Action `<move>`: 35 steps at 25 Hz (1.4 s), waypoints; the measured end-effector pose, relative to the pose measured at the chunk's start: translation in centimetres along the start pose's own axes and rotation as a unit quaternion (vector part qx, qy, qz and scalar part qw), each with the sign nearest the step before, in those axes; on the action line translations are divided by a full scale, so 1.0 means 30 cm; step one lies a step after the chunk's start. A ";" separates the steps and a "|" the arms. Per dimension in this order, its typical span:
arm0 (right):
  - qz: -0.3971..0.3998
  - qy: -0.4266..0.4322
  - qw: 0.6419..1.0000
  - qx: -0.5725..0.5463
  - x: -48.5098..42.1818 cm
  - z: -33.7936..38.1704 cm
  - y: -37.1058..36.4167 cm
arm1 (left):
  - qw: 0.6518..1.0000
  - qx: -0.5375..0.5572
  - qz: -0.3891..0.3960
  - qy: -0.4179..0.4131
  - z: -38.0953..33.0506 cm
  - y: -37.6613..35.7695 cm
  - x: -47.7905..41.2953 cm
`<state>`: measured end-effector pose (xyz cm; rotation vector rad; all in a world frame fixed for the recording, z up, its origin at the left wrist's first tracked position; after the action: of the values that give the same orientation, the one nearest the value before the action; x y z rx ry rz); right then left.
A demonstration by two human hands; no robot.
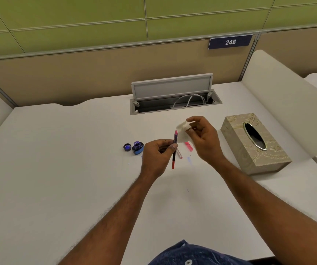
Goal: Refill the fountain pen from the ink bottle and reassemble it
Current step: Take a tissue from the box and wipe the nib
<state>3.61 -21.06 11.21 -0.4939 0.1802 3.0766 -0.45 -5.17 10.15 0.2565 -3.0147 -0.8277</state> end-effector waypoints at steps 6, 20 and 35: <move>0.038 0.103 0.990 0.087 0.026 -0.022 -0.025 | 1.000 -0.007 -0.011 -0.012 -0.018 0.010 -0.006; 0.022 0.104 0.993 0.054 0.011 0.011 -0.030 | 0.999 -0.018 0.023 -0.021 -0.013 0.000 -0.002; 0.030 0.009 1.000 -0.002 0.015 0.002 -0.015 | 1.000 -0.001 -0.010 0.009 -0.021 0.005 0.007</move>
<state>3.19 -20.60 11.09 -0.5267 0.1937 3.1319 -0.64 -5.41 10.77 0.2937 -2.9987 -0.8244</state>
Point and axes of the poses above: each hand's wrist, its own x-axis away from the middle knuckle, its own y-axis out of the back of the hand, z = x × y, the point moved 2 cm from there along -x, towards the middle knuckle, and after that the axes turned 13 degrees about -x, right-handed, at the moved point
